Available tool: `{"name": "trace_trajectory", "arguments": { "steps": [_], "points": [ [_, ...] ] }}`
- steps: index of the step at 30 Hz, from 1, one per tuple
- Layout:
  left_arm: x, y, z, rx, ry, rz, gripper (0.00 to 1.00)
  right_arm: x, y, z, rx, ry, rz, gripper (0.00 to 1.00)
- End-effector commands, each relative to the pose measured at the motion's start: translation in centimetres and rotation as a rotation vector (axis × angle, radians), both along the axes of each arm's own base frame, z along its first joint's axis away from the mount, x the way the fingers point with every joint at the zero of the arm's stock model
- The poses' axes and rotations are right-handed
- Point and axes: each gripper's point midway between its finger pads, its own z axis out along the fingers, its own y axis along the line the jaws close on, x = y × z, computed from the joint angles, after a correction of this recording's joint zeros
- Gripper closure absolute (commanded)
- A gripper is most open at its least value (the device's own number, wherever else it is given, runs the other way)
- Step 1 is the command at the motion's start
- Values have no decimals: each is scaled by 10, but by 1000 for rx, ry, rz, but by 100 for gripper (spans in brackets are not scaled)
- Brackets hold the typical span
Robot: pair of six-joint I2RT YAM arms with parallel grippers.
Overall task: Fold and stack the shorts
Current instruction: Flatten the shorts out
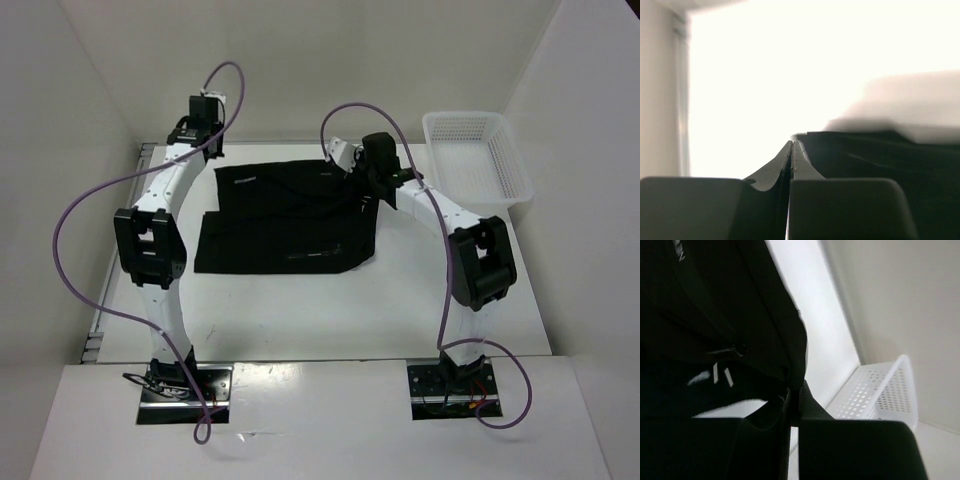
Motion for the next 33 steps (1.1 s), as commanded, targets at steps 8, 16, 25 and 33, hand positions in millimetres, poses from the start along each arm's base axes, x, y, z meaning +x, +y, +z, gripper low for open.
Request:
{"name": "trace_trajectory", "arguments": {
  "steps": [8,16,25,33],
  "points": [
    [27,9,52,-22,-156,10,100,29,12,22,118,-73,-81,100],
    [-1,-32,-56,-70,112,-110,56,-5,19,-28,13,50,15,100],
    [52,-53,-71,-248,98,-246,32,-38,23,-61,-48,144,80,100],
    [74,-44,-104,-301,116,-259,27,-45,24,-72,-21,195,58,100]
  ]
}}
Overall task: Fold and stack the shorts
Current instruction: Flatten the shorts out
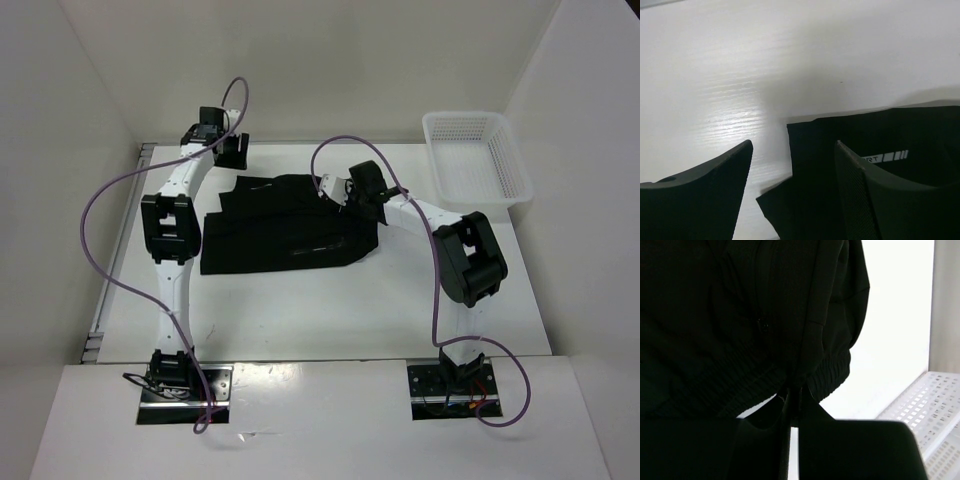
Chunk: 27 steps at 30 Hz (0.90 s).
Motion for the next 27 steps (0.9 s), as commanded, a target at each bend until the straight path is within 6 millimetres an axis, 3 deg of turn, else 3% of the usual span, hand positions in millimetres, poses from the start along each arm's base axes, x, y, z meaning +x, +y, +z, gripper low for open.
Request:
{"name": "trace_trajectory", "arguments": {
  "steps": [1,10,15,17,19,23,26,27],
  "points": [
    [5,-10,-16,-49,17,-47,26,-6,6,15,40,-6,6,100],
    [3,-14,-62,-41,97,-48,28,-11,6,9,43,17,5,100],
    [-6,-13,-79,-40,142,-47,46,-11,6,5,39,26,5,100],
    [-7,-13,-84,-40,151,-47,59,-10,4,5,33,23,-2,100],
    [-7,-19,-84,-39,151,-56,69,-8,5,4,33,23,-2,100],
    [-8,-24,-84,-39,151,-65,97,-5,7,4,34,21,-2,100],
    [0,-25,-65,-40,108,-66,100,-2,4,2,17,10,-7,100],
    [8,-25,-42,-41,57,-67,100,3,4,9,16,-16,-20,100]
  ]
}}
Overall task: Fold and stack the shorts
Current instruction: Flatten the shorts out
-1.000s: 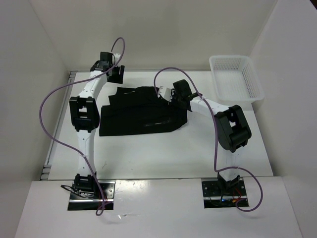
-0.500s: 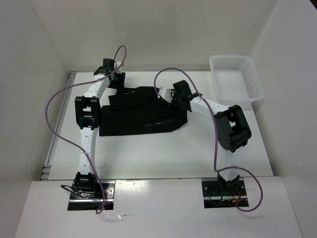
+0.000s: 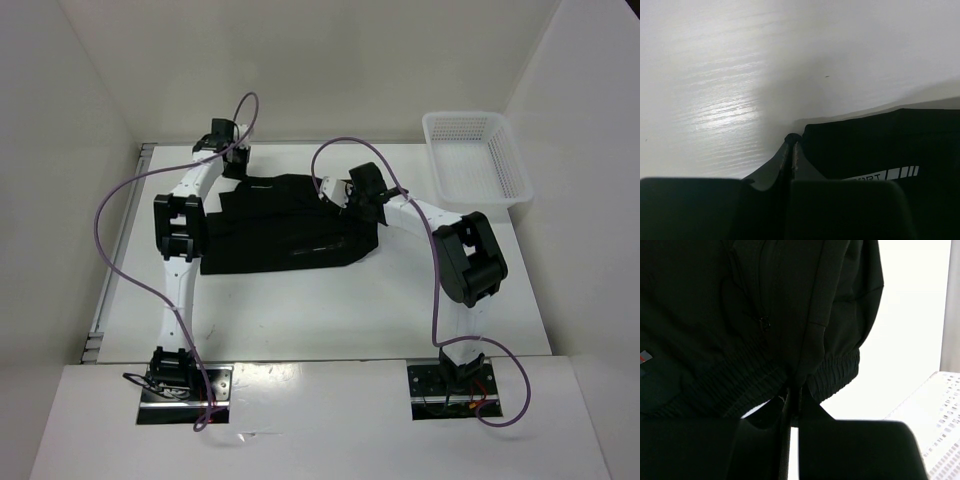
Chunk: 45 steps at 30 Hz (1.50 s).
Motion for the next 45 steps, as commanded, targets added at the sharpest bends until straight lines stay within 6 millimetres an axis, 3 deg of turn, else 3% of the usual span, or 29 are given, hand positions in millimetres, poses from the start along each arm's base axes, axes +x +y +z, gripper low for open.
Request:
{"name": "trace_trajectory", "arguments": {
  "steps": [1,3,4,6,7,10,14,15,16,17,18,19,20,21,22,24,27,30,33,39,42,45],
  "points": [
    [14,-8,36,-12,-78,-19,100,16,4,20,15,-80,-27,100],
    [27,0,83,-9,-180,-1,100,28,3,28,5,-123,-55,100],
    [39,8,126,-5,-277,17,100,34,4,37,14,-156,-64,100],
    [45,16,184,-1,-404,36,100,51,1,47,17,-198,-105,100],
    [46,20,230,9,-499,56,100,62,4,60,32,-244,-117,100],
    [34,28,285,12,-587,75,100,78,4,75,49,-289,-135,100],
    [8,29,279,18,-494,74,100,77,12,86,64,-298,-117,100],
    [1,29,244,24,-396,72,100,74,11,88,65,-300,-117,100],
    [-11,31,255,31,-399,81,100,67,13,83,51,-289,-100,100],
    [-16,37,249,28,-382,85,100,63,12,81,39,-277,-84,100],
    [-31,37,266,27,-405,86,100,59,10,86,43,-283,-84,100],
    [-46,43,218,34,-291,93,100,48,11,75,7,-254,-53,100],
    [-51,43,214,34,-307,93,100,42,15,73,2,-247,-27,100],
    [-69,41,229,23,-334,83,100,32,10,69,-14,-232,-19,100],
    [-87,41,193,26,-252,82,100,24,19,67,-28,-229,18,100],
    [-105,39,187,20,-222,74,100,5,22,52,-61,-185,66,100],
    [-135,49,159,27,-136,97,100,-21,32,43,-98,-156,137,100],
    [-152,61,154,55,-124,131,100,-30,35,47,-100,-157,167,100],
    [-155,67,157,65,-122,149,100,-36,28,50,-124,-162,176,100],
    [-147,89,203,89,-225,210,100,-36,16,77,-115,-207,153,100],
    [-149,94,198,90,-213,218,100,-38,10,69,-123,-193,145,100],
    [-148,81,194,81,-213,189,100,-37,10,68,-118,-202,144,100]
  ]
}}
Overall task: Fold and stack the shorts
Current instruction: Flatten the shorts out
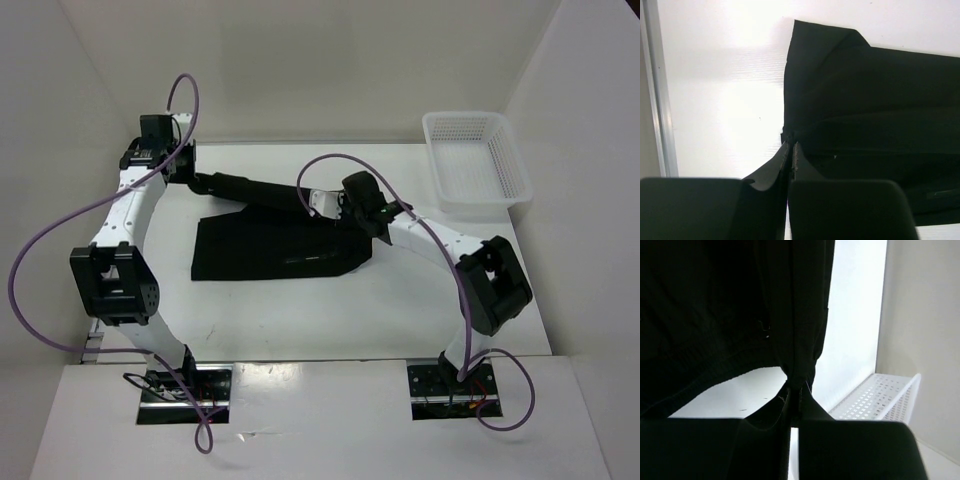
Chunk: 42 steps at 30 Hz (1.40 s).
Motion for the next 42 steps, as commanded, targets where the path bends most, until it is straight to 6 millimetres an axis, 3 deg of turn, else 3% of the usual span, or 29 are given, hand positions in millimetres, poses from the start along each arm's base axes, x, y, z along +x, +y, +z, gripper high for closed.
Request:
{"name": "trace_trajectory", "arguments": {
  "steps": [1,6,7,9,11,14,15,17,18,20,21,22,23,24,25,26,27,29,30,31,32,33,35,37,38,39,40,41,42],
  "points": [
    [4,-2,10,21,-39,1,100,1,-6,8,3,-33,-9,100],
    [36,-2,20,38,-99,6,100,25,-3,21,64,-105,-75,100],
    [46,1,16,47,-100,16,100,36,1,34,87,-154,-87,100],
    [69,4,43,57,-182,26,100,51,1,31,100,-174,-121,100],
    [91,6,41,63,-194,34,100,73,-6,46,149,-238,-193,100],
    [119,8,56,65,-246,35,100,98,-16,40,169,-257,-260,100],
    [127,8,46,65,-234,35,100,103,-16,39,167,-269,-272,100],
    [138,9,54,66,-265,36,100,117,-12,30,171,-280,-293,100],
    [143,9,42,65,-247,35,100,128,-15,40,197,-316,-326,100],
    [152,9,34,65,-243,35,100,143,-16,23,218,-308,-376,100],
    [155,9,31,65,-242,35,100,156,-12,40,258,-347,-398,100],
    [158,10,28,65,-240,35,100,166,-16,21,253,-326,-429,100],
    [162,10,16,64,-224,35,100,175,-22,18,273,-327,-471,100],
    [166,10,18,65,-232,35,100,186,-18,33,300,-355,-487,95],
    [168,12,15,70,-231,42,100,192,-18,29,303,-354,-509,94],
    [171,12,4,70,-215,42,100,200,-22,3,302,-321,-550,91],
    [173,14,1,75,-212,49,100,211,-21,21,338,-360,-587,84],
    [180,15,-7,80,-209,57,99,218,-27,-11,352,-313,-670,73],
    [181,18,-10,90,-206,69,96,224,-26,4,392,-342,-698,73],
    [185,20,-10,95,-215,76,93,226,-26,3,409,-344,-718,72],
    [190,23,-12,103,-222,88,79,227,-25,7,435,-350,-727,70],
    [192,23,-12,104,-228,88,75,227,-26,12,471,-364,-762,65],
    [197,25,-12,109,-237,96,70,224,-26,19,517,-359,-786,36],
    [197,34,-7,118,-245,117,56,216,-21,29,558,-352,-798,6],
    [196,36,-7,125,-244,127,51,212,-23,27,544,-339,-800,1],
    [195,42,-2,126,-253,137,45,209,-24,41,573,-352,-803,0],
    [193,44,7,134,-266,149,33,205,-20,41,576,-314,-783,0],
    [191,50,14,135,-276,159,28,200,-20,39,570,-294,-774,0],
    [186,58,13,137,-259,170,25,194,-19,55,587,-292,-756,0]
  ]
}}
